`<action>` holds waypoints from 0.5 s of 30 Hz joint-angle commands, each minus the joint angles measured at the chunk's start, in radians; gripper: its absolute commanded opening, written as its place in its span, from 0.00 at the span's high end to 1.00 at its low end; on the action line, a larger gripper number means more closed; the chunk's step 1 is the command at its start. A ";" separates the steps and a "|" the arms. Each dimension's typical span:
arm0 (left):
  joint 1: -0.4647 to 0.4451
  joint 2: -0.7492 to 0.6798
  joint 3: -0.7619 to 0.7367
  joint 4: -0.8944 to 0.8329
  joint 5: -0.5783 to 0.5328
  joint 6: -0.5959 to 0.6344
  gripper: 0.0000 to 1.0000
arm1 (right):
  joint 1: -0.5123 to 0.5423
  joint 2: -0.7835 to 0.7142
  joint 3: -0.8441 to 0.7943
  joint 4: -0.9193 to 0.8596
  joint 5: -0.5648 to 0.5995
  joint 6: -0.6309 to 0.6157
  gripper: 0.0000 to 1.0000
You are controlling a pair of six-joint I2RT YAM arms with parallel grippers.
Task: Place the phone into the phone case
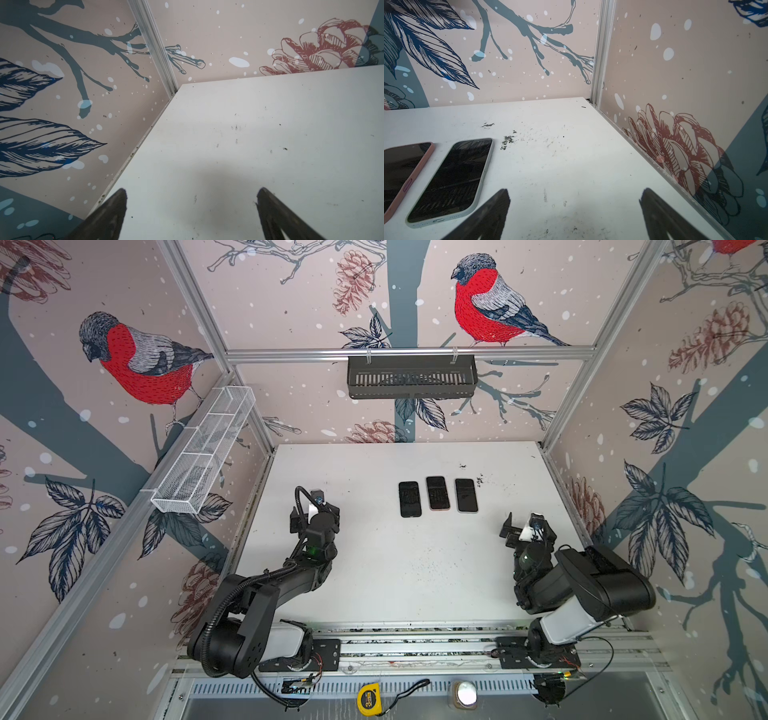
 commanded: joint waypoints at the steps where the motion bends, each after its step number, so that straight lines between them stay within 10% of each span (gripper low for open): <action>1: 0.046 -0.007 -0.024 0.168 0.167 -0.012 0.03 | 0.000 -0.003 0.005 0.107 0.011 -0.015 0.00; 15: 0.100 0.187 -0.146 0.546 0.148 -0.015 0.04 | -0.002 -0.005 0.008 0.097 0.009 -0.015 0.01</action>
